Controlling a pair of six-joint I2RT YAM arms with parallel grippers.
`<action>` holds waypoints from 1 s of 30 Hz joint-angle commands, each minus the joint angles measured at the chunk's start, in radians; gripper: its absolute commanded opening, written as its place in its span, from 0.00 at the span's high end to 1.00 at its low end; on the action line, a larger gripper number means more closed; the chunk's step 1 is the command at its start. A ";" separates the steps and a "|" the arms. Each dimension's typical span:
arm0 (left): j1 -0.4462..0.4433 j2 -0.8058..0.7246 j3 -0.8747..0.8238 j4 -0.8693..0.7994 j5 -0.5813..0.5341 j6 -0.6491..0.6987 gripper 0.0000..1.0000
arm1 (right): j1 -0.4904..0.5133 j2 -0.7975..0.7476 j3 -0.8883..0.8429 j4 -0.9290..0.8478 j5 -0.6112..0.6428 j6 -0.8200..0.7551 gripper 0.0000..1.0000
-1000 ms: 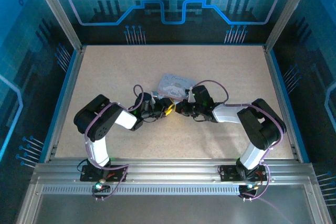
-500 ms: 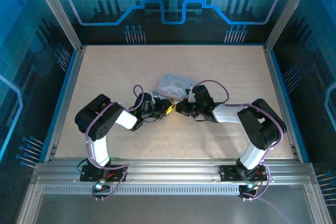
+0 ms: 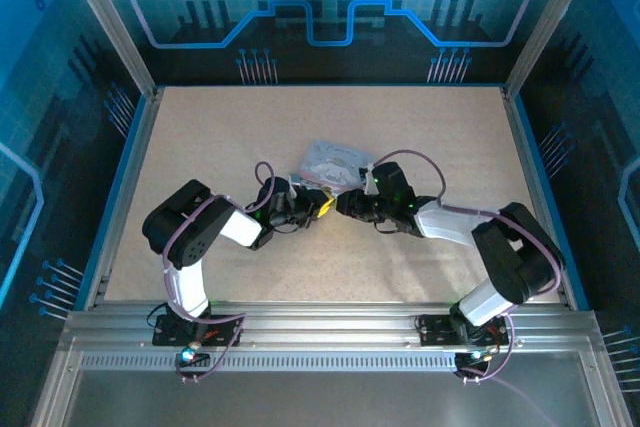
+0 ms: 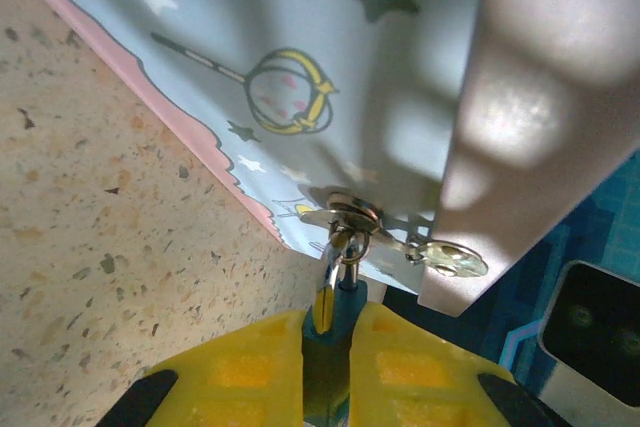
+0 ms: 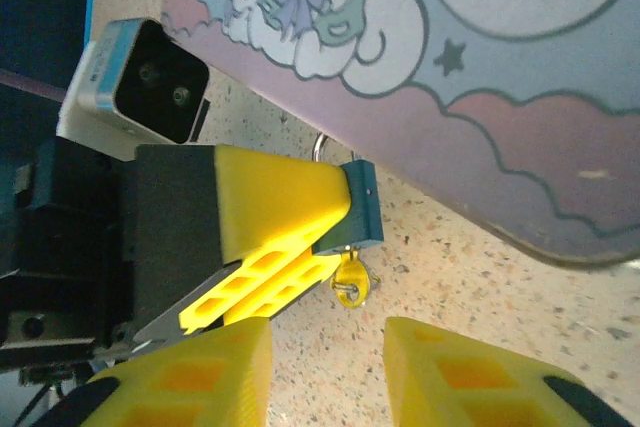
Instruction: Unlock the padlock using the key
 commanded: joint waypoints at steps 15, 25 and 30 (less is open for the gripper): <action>-0.003 -0.070 0.021 -0.061 -0.023 0.056 1.00 | -0.141 -0.519 0.084 -0.355 0.281 -0.609 0.34; -0.003 -0.101 0.027 -0.112 -0.028 0.074 1.00 | -0.196 -0.704 0.001 -0.205 0.267 -0.866 0.00; -0.003 -0.106 0.026 -0.115 -0.030 0.078 1.00 | -0.221 -0.740 -0.079 -0.077 0.313 -0.800 0.00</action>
